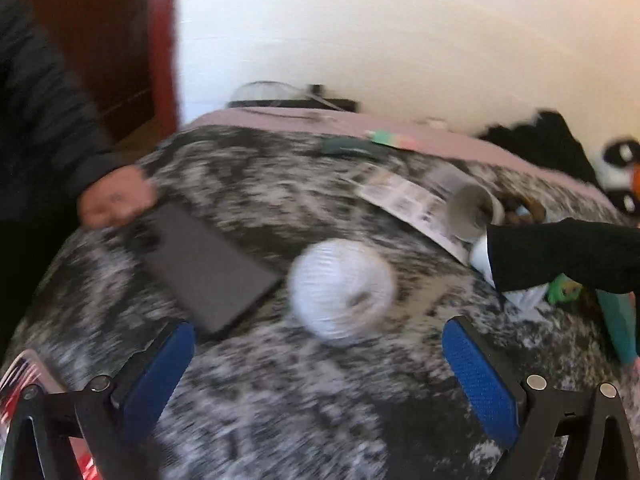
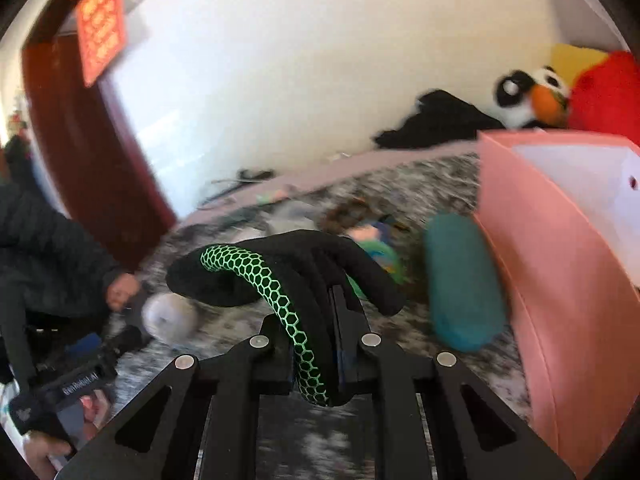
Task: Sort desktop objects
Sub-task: 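Grasp the black glove with the right tool while the left grasps the white twine ball, then carry the glove and twine ball over the pink box and open both tools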
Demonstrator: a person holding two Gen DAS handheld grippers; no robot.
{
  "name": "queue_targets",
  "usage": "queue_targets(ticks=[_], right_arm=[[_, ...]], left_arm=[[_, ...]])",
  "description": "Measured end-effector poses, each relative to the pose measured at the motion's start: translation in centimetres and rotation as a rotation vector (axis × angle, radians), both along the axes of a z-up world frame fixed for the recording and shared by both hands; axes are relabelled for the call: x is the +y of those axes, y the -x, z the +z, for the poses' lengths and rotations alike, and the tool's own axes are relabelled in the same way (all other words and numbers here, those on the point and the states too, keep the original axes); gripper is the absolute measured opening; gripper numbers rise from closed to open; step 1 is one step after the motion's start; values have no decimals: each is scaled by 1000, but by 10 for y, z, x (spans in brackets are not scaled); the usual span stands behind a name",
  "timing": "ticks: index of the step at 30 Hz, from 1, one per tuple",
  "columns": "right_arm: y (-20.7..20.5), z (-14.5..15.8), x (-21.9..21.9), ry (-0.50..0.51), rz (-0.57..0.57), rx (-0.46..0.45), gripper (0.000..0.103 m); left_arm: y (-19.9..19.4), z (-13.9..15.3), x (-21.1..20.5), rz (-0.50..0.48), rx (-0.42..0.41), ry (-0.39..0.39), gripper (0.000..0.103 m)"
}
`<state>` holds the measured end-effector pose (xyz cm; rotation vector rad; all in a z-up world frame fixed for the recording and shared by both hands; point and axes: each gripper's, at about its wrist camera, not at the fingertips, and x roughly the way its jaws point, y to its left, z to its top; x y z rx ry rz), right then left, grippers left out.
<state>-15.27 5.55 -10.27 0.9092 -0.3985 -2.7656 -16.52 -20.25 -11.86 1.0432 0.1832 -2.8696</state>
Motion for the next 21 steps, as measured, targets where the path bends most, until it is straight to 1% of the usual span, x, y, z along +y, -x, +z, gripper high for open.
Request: queue_targets(ticks=[2, 4, 7, 8, 9, 10, 11, 12, 16, 18, 19, 21], right_arm=[[7, -8, 4, 15, 0, -29, 14], [12, -11, 2, 22, 12, -41, 14], [17, -13, -6, 33, 40, -46, 14], [19, -14, -7, 41, 46, -51, 14], [21, -16, -9, 47, 48, -56, 14], [23, -18, -10, 53, 50, -61, 14], [26, -19, -11, 57, 49, -63, 14], [28, -19, -10, 59, 46, -64, 14], [30, -19, -7, 61, 27, -56, 14], [26, -14, -3, 61, 13, -42, 14], [25, -12, -1, 59, 5, -31, 14], [18, -5, 3, 45, -17, 3, 14]], left_arm=[[16, -7, 6, -13, -6, 14, 102], [35, -15, 6, -22, -18, -2, 102], [62, -30, 6, 0, -58, 27, 102], [69, -35, 7, 6, -65, 33, 100], [76, -40, 6, 8, -86, 25, 96], [83, -47, 5, 9, -113, 12, 78], [87, -51, 5, 14, -132, 4, 66], [90, -54, 4, 20, -147, -1, 66], [83, -48, 5, 32, -135, -13, 65], [70, -36, 7, 24, -104, -41, 65], [65, -30, 9, 18, -90, -38, 65], [47, -9, 20, -7, -44, -5, 65]])
